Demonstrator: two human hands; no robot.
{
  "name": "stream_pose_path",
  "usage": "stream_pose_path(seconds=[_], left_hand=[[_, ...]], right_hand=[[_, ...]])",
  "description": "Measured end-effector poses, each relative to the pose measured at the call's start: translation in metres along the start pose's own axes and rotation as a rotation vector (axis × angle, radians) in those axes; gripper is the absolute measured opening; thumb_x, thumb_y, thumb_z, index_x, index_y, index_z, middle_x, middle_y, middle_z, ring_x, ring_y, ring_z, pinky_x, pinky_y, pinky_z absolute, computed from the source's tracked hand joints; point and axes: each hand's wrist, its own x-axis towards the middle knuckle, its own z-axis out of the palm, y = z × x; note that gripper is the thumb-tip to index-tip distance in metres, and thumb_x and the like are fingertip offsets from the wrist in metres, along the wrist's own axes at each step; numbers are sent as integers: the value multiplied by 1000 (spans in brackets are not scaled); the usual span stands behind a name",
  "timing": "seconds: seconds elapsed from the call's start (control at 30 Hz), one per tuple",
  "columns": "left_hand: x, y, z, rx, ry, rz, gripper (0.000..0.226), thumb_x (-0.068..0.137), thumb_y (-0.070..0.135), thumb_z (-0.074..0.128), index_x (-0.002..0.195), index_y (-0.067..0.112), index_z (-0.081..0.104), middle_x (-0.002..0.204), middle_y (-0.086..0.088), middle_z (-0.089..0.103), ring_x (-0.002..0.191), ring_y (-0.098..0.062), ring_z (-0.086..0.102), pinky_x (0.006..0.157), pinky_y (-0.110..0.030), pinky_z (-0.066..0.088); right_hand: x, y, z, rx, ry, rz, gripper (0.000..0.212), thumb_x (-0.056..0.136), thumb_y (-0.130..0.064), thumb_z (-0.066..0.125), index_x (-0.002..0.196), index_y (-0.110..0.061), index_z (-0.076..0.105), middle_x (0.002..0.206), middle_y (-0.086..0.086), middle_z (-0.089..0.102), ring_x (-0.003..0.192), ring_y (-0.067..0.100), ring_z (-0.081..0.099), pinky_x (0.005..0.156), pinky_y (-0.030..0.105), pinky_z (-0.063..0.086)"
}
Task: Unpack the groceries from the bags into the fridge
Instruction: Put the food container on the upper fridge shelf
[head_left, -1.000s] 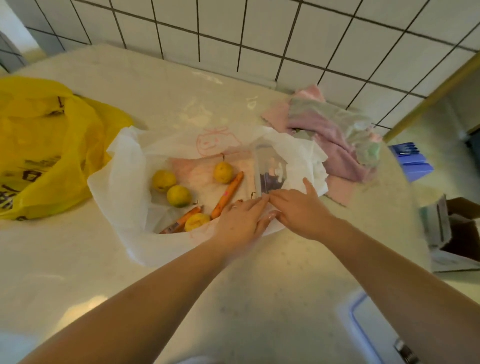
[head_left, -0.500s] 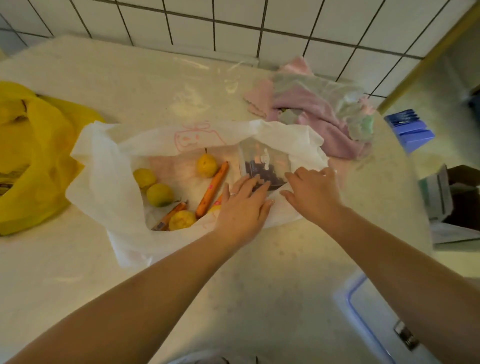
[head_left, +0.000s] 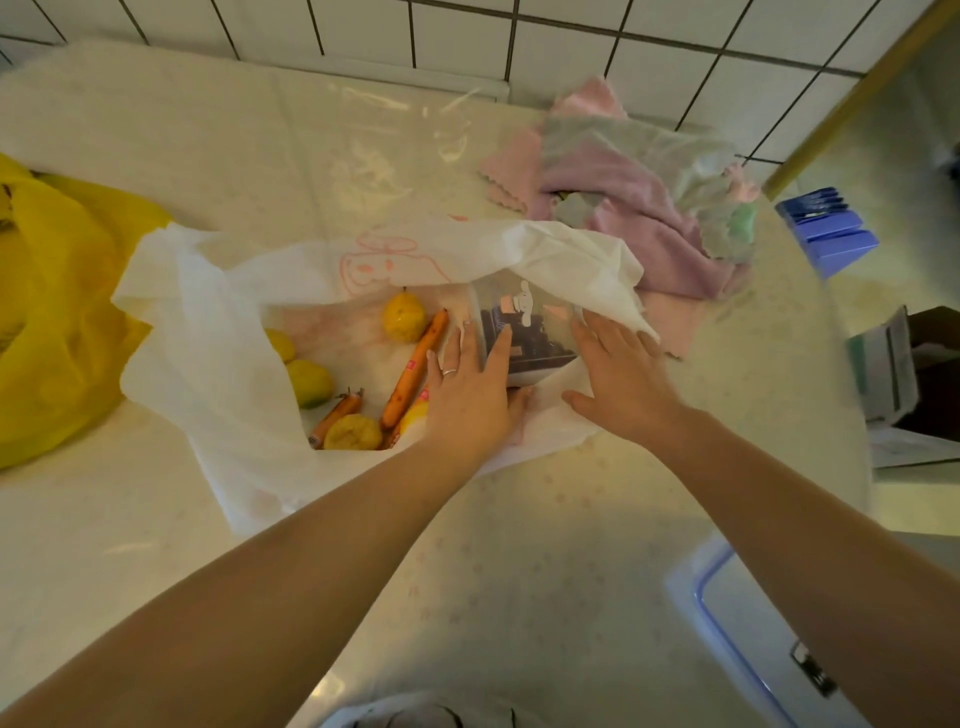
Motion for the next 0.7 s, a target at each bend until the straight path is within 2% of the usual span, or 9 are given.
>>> stream_pose_path(seconds=[0.13,0.27,0.33,0.53,0.7], left_hand=[[5,0,4,-26,12,-38,72,93,56,34,149,26,2,157,-16,3,144,-34,-5,115,-54,3],[11,-1,5,-62,-1,-58,76,91,58,38,149,28,1,157,-14,5,144,-33,-5,116,-54,1],[13,-2,6,-67,4,-64,76,91,58,39,149,28,1,157,-13,7,144,-33,-4,116,-53,1],[13,-3,5,-96,22,-49,72,94,44,43,149,27,1,157,-12,9,145,-29,-1,115,-55,2],[10,-13,3,-176,76,-24,71,94,41,47,149,27,6,157,-9,12,145,-25,-1,115,-50,-2]], right_hand=[[2,-2,4,23,61,-31,72,87,-54,50,145,-19,28,155,3,20,140,24,20,112,43,17],[8,-5,9,71,71,89,76,84,-62,45,144,-19,26,148,5,35,131,28,38,104,43,31],[10,-4,12,92,55,137,79,83,-65,45,144,-20,25,143,5,41,129,29,40,102,44,34],[11,-2,11,265,-5,107,91,78,-50,66,148,-23,15,151,2,29,140,23,23,113,42,19],[8,-12,5,419,52,146,90,76,-43,69,148,-28,18,151,-4,30,141,19,21,114,46,14]])
